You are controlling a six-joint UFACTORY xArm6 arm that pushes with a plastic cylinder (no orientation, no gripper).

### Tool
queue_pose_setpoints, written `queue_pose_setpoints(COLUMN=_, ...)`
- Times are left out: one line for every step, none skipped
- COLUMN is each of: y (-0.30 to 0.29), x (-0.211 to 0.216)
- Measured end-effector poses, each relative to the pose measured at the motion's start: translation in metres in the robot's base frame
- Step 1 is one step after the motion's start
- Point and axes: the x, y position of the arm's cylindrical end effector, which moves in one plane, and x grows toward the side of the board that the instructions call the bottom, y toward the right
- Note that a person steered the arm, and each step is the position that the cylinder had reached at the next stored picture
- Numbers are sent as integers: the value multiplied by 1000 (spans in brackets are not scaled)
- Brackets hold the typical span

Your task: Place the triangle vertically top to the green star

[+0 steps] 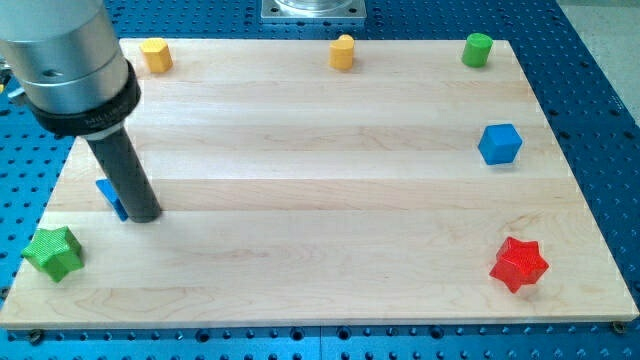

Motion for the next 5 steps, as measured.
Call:
queue_pose_setpoints(y=20, x=-12)
queue_pose_setpoints(y=17, x=-21)
queue_pose_setpoints(y=15, x=-21)
queue_pose_setpoints(y=2, x=-21)
queue_pose_setpoints(y=-15, x=-21)
